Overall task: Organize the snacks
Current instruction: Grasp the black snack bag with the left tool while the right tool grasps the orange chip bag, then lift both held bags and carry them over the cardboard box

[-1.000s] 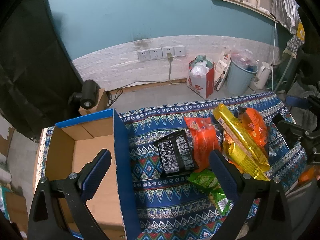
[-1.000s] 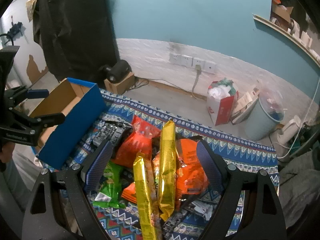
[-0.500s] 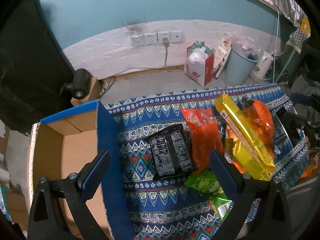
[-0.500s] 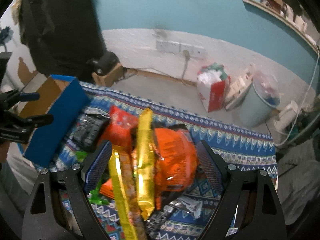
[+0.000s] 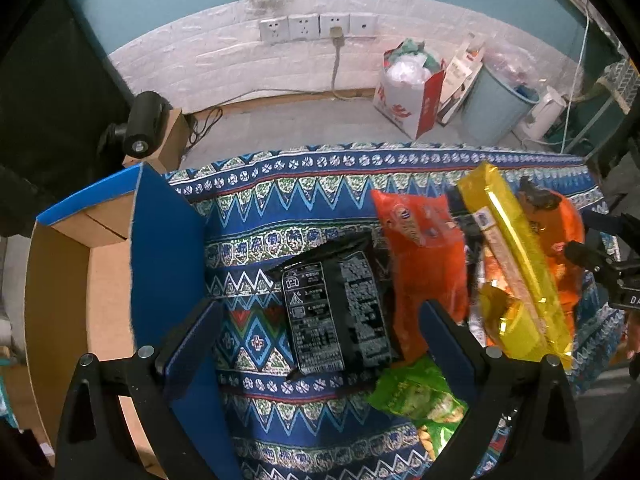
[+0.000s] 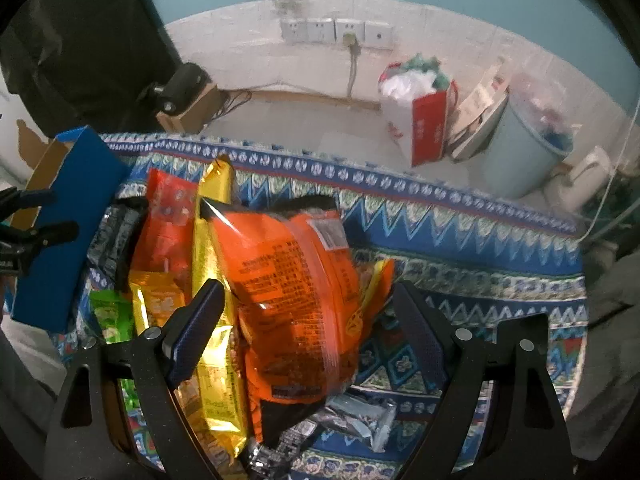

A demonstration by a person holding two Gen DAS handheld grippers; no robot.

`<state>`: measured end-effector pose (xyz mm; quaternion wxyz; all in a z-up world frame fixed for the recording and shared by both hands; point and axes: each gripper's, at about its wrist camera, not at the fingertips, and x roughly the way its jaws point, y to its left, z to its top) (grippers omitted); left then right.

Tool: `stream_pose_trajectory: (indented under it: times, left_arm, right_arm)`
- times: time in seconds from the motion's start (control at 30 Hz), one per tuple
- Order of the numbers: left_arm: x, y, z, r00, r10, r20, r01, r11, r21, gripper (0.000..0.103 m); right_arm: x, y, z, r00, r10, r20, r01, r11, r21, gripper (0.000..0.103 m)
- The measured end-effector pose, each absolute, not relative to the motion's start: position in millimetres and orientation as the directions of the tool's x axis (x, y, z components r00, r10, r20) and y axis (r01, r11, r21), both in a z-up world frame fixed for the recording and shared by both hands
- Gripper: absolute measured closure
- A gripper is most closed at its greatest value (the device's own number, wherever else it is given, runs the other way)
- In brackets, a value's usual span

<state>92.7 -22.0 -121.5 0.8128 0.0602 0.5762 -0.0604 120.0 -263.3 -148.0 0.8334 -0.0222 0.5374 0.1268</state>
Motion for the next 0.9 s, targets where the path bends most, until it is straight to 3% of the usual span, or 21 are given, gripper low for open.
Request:
stream_pose_trajectory:
  times: [0.47, 0.67, 0.73, 0.8, 0.9]
  left_arm:
    - [116.4, -25.5, -170.1, 0.231, 0.013, -0.973, 0.165, 0.985, 0.052, 0.003]
    - [120.4, -21.9, -189.8, 0.172, -0.017, -0.985, 0.157, 0.988, 0.01, 0.003]
    - [121.0, -22.3, -194.3, 0.163, -0.017, -0.986, 0.164, 0.986, 0.01, 0.003]
    - [121.2, -23.6, -198.0, 0.155, -0.021, -0.988, 0.171, 0.985, 0.006, 0.003]
    - [120.6, -23.5, -203.0, 0.137, -0.038, -0.99, 0.179, 0.984, -0.013, 0.021]
  right_arm:
    - [133.6, -264.7, -188.3, 0.297, 0.252, -0.921, -0.266, 0.948, 0.173, 0.02]
    - [133.7, -260.1, -191.9, 0.285, 0.284, -0.915, -0.274, 0.939, 0.206, 0.04]
    - [132.6, -257.6, -189.0, 0.299, 0.274, -0.914, -0.283, 0.94, 0.189, 0.052]
    - [131.9, -257.6, -185.8, 0.309, 0.264, -0.914, -0.281, 0.943, 0.178, 0.054]
    - [130.4, -259.1, -178.8, 0.332, 0.253, -0.909, -0.271, 0.948, 0.166, 0.058]
